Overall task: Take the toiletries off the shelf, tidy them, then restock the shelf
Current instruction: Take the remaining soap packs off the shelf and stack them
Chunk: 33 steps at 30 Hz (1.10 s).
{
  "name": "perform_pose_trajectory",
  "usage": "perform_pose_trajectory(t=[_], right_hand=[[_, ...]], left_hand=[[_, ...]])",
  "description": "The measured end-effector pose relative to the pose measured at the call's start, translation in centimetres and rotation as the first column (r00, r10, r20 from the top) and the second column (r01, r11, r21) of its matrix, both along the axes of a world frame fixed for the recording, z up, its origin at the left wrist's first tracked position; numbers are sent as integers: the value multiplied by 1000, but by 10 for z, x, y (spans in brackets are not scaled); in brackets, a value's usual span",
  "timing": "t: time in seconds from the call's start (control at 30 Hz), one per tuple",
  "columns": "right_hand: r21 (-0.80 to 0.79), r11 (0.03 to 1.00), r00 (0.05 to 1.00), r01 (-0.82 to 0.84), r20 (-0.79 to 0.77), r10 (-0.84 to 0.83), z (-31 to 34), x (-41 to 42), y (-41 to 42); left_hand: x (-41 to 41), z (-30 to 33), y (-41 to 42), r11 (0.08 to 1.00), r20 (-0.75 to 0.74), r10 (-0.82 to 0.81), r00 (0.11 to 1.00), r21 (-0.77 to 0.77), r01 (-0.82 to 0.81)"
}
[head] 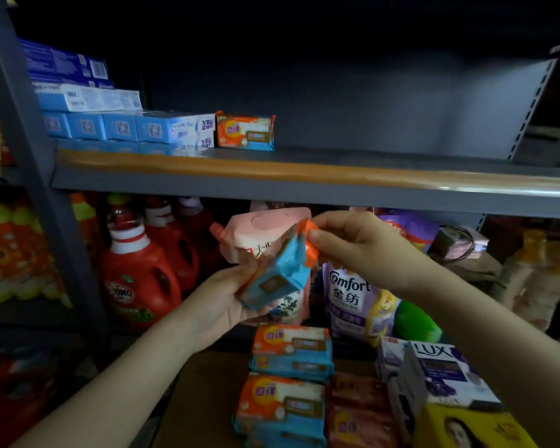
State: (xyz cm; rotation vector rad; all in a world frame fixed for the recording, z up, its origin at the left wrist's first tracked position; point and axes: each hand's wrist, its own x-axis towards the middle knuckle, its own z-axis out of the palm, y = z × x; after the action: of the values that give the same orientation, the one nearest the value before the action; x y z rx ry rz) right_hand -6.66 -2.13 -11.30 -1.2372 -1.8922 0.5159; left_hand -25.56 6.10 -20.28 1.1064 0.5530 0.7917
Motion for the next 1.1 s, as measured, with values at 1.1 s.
perform_pose_trajectory(t=[1.1], right_hand=[[-115, 992, 687, -58, 716, 123, -101, 7, -15]], left_hand=[[-37, -68, -34, 953, -414, 23, 910, 283, 104]])
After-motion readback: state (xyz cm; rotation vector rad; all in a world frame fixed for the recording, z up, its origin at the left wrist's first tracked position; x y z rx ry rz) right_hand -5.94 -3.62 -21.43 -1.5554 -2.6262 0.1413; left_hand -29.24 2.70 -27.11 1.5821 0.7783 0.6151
